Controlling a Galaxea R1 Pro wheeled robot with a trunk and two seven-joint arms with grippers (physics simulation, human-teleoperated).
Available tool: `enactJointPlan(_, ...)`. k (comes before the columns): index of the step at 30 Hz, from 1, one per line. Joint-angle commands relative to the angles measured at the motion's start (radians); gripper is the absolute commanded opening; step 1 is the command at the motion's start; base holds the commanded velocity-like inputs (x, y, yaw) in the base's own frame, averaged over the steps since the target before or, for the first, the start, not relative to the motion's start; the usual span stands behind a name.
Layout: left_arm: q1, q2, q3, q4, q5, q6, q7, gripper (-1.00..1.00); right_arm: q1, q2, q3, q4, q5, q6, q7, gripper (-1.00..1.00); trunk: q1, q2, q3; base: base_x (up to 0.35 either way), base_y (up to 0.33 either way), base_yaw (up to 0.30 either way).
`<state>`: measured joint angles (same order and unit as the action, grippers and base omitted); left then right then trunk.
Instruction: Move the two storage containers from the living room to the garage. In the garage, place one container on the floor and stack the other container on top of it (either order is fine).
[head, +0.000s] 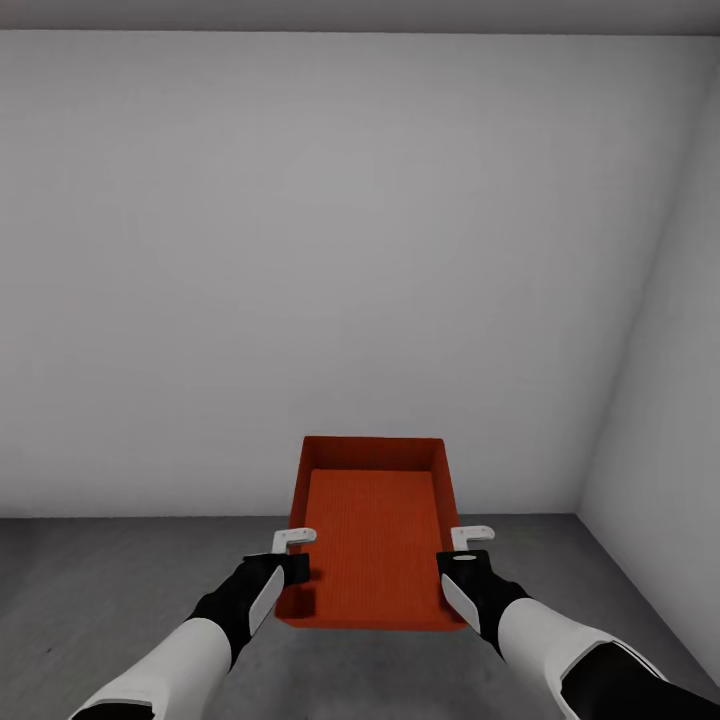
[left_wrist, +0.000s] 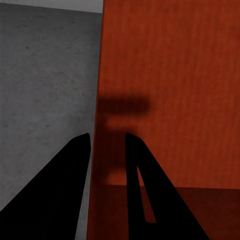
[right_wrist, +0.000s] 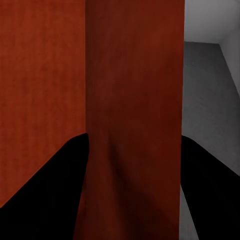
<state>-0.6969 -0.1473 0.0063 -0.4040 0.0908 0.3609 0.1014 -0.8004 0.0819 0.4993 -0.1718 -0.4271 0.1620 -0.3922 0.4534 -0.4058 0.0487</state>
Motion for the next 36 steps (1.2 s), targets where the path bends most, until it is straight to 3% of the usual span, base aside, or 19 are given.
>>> enactJointPlan(1,0.000,-0.001,-0.001,-0.004,-0.029,-0.002,0.017,-1.00,0.000,0.009,-0.007,0.001,-0.022,0.008,-0.007,-1.00,0.004,-0.008,-0.004,0.000,0.000,0.000)
enactJointPlan(19,0.000,-0.003,-0.002,0.002,-0.029,0.000,0.006,-1.00,0.000,0.010,-0.007,0.001,-0.022,0.009,-0.007,-1.00,0.073,-0.134,-0.060,0.000,0.000,0.000)
enactJointPlan(36,0.000,-0.002,0.000,0.002,-0.029,-0.002,0.006,-1.00,0.000,0.009,-0.007,0.001,-0.022,0.009,-0.007,-1.00,0.138,-0.253,-0.139,0.000,0.000,0.000)
